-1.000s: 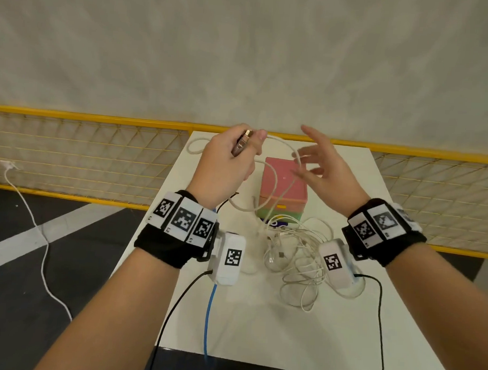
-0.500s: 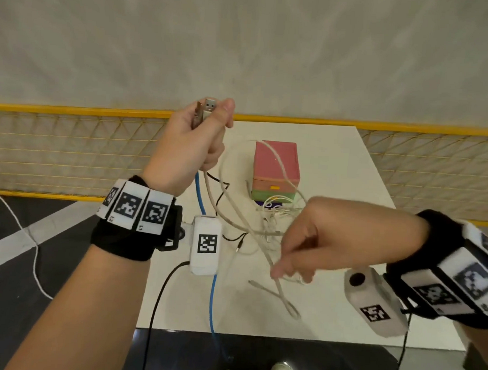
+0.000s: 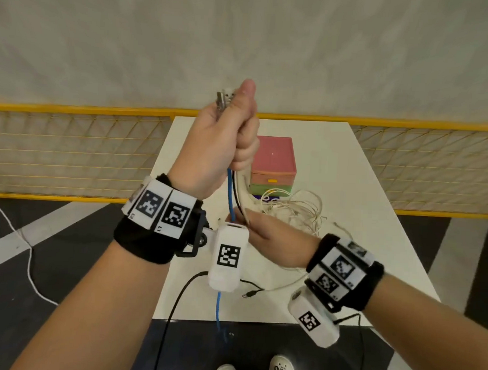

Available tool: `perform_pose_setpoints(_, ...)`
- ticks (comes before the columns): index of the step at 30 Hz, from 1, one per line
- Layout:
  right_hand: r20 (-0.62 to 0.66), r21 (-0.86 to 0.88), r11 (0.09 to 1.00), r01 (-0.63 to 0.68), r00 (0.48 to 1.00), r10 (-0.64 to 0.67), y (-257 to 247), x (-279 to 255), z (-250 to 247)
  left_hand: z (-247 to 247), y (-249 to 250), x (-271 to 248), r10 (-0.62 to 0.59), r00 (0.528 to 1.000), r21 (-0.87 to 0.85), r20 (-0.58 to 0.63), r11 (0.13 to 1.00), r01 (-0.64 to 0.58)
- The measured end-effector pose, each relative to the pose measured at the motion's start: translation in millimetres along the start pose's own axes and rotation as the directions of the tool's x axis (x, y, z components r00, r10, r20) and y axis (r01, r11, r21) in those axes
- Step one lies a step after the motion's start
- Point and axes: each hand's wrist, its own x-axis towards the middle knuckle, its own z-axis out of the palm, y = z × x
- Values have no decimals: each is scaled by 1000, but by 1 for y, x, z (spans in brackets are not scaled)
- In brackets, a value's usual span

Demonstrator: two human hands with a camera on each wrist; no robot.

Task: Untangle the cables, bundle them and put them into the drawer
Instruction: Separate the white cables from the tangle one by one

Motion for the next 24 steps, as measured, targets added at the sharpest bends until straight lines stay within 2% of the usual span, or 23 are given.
perform_pose_setpoints(3,71,60,991,-118,991,113,26,-7,14,-9,6,-2,23,998,1,-64,1000,-23)
perform_pose_setpoints(6,134,208,947,-247,966,222,29,-10,10,-12,4,-4,36,994,49,-104,998,-31)
perform_pose_setpoints(9,275,358,874,-328,932,237,17,-13,11,-12,5,-2,71,987,80,-145,995,-60)
perform_pose_setpoints(11,270,387,865,-318,937,223,16,-14,14,-13,6,-1,83,984,79,-159,994,-72)
perform_pose_setpoints(14,144,339,909,-242,968,204,22,-11,13,-13,3,-4,73,984,94,-161,994,-58)
perform_pose_setpoints(15,154,337,908,-250,966,209,23,-11,13,-12,1,-5,66,985,99,-160,994,-51)
perform_pose_setpoints(18,344,360,862,-358,910,234,23,-16,20,-11,-2,-7,47,986,94,-158,995,-32)
perform_pose_setpoints(19,370,347,866,-361,901,227,23,-17,22,-11,-4,-7,40,987,92,-156,995,-25)
perform_pose_setpoints(20,346,329,885,-330,914,213,21,-17,22,-11,-6,-7,30,988,92,-152,996,-16)
perform_pose_setpoints(22,174,321,925,-202,973,152,17,-14,14,-10,-13,-9,3,990,110,-141,994,13)
perform_pose_setpoints(24,21,379,920,-102,995,101,7,-11,4,-5,-24,-13,-37,991,151,-130,987,57)
